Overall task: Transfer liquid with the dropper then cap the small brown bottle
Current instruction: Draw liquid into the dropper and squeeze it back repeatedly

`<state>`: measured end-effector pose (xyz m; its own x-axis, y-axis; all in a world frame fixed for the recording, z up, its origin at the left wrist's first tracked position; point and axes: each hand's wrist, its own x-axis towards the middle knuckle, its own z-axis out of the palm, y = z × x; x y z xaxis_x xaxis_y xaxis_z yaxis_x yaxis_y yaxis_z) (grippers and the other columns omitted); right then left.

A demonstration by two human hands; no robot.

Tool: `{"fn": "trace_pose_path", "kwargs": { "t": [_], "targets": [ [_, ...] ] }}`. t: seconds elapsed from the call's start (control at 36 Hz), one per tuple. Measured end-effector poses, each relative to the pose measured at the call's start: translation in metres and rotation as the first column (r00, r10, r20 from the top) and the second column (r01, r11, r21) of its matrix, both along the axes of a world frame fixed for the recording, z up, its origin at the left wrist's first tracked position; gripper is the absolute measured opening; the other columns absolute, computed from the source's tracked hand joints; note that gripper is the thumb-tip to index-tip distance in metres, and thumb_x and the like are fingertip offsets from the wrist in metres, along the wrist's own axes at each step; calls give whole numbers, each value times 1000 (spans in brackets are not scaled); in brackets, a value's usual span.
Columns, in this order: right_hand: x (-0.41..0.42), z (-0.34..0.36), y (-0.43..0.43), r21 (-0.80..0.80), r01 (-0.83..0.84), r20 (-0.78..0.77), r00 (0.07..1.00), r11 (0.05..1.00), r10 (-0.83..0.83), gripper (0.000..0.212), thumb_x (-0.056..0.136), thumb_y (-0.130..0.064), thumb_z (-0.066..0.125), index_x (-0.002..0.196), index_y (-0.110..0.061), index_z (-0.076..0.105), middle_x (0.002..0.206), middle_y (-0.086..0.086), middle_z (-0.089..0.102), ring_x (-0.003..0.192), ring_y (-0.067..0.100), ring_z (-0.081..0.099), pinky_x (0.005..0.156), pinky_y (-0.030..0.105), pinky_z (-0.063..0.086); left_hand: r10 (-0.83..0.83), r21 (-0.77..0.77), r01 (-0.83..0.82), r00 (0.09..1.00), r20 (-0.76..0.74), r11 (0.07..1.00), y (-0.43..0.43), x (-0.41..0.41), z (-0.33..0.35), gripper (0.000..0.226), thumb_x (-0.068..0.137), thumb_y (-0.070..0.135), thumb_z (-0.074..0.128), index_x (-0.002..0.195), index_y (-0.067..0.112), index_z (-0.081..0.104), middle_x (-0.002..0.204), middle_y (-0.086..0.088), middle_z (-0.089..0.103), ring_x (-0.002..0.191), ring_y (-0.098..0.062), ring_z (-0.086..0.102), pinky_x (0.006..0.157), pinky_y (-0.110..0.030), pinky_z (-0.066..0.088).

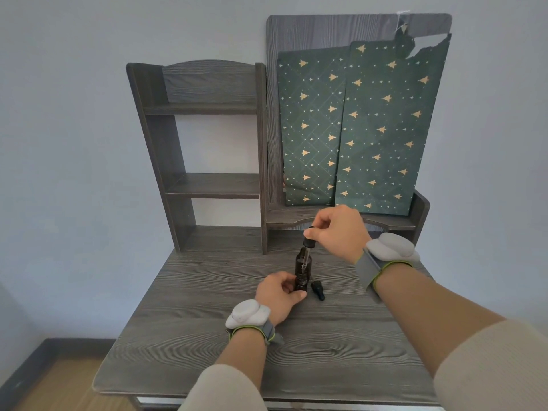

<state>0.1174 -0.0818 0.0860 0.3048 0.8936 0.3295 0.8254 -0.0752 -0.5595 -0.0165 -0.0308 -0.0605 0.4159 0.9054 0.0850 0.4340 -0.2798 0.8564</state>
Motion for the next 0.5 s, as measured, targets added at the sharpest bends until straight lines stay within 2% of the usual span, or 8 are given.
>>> {"fn": "trace_pose_path", "kwargs": {
  "t": [0.11, 0.36, 0.5],
  "targets": [
    [0, -1, 0, 2, 1, 17, 1000, 1000, -1, 16, 75, -30, 75, 66, -19, 67, 67, 2, 65, 70, 20, 58, 68, 28, 48, 0, 7, 0, 1000, 7, 1000, 0, 1, 0, 27, 72, 25, 77, 97, 19, 69, 75, 8, 57, 67, -7, 49, 71, -20, 41],
    [-2, -1, 0, -22, -8, -24, 1000, 1000, 7, 17, 73, -30, 77, 71, -13, 73, 67, 4, 67, 71, 20, 62, 70, 29, 51, -12, 1, 12, 1000, -4, 1000, 0, 0, 2, 29, 73, 27, 76, 99, 18, 68, 77, 7, 57, 68, -6, 49, 71, -20, 41],
    [-2, -2, -2, -21, -4, -34, 999, 1000, 3, 20, 73, -31, 77, 73, -12, 75, 64, 0, 63, 69, 17, 59, 67, 27, 47, -6, -3, 6, 1000, -10, 1000, -1, -1, 3, 28, 73, 27, 76, 99, 20, 68, 78, 7, 58, 70, -8, 50, 72, -21, 43]
  ]
}}
